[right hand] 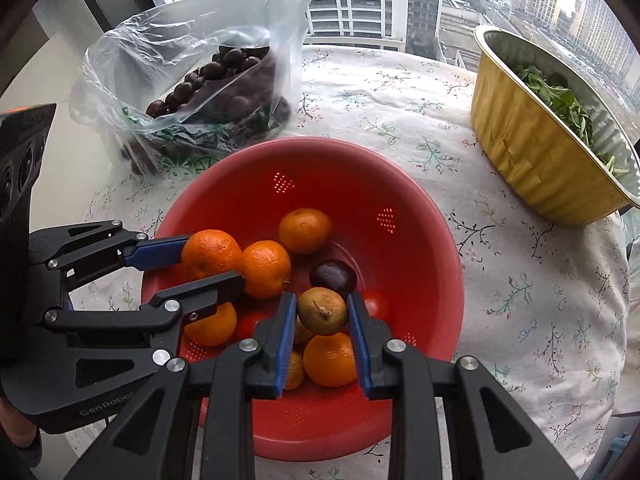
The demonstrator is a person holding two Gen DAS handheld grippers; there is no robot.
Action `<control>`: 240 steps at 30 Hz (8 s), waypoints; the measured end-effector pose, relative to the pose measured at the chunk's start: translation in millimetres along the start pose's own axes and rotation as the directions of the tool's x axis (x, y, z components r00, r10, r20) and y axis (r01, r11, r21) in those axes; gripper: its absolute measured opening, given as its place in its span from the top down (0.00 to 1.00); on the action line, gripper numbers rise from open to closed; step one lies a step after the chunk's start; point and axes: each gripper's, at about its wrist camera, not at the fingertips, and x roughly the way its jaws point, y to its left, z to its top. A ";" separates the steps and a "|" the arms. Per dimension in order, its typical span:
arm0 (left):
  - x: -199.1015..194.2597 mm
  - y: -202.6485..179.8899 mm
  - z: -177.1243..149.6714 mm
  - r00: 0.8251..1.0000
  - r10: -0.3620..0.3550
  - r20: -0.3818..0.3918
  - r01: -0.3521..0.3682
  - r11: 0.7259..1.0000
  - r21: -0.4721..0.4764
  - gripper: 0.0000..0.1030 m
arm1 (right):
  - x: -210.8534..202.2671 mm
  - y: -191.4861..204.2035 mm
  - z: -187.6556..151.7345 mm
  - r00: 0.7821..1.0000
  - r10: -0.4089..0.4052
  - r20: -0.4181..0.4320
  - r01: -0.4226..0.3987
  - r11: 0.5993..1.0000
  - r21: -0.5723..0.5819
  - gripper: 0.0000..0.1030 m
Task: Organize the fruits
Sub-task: 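Carry orange and brown fruit into the red colander and open both tools, then move both open tools back to the two red cherry tomatoes, then grasp a red cherry tomato with the left tool while the right tool grasps the other, then carry both cherry tomatoes into the red colander and open both tools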
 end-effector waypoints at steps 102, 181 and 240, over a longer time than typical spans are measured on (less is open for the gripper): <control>-16.1 -123.2 -174.3 0.985 -0.020 -0.171 0.065 0.963 0.263 0.09 | -46.9 17.7 -203.4 0.991 0.086 -0.103 -0.068 0.984 0.164 0.81; -9.5 -132.5 -174.6 0.968 -0.114 -0.225 0.195 0.905 0.377 0.77 | -41.9 16.1 -200.5 0.992 0.044 -0.121 -0.023 0.985 0.169 0.82; -3.0 -33.5 -6.9 0.999 -0.042 0.009 0.042 0.997 0.072 0.84 | -17.7 -11.6 -17.6 0.999 0.032 -0.005 -0.032 0.998 0.060 0.82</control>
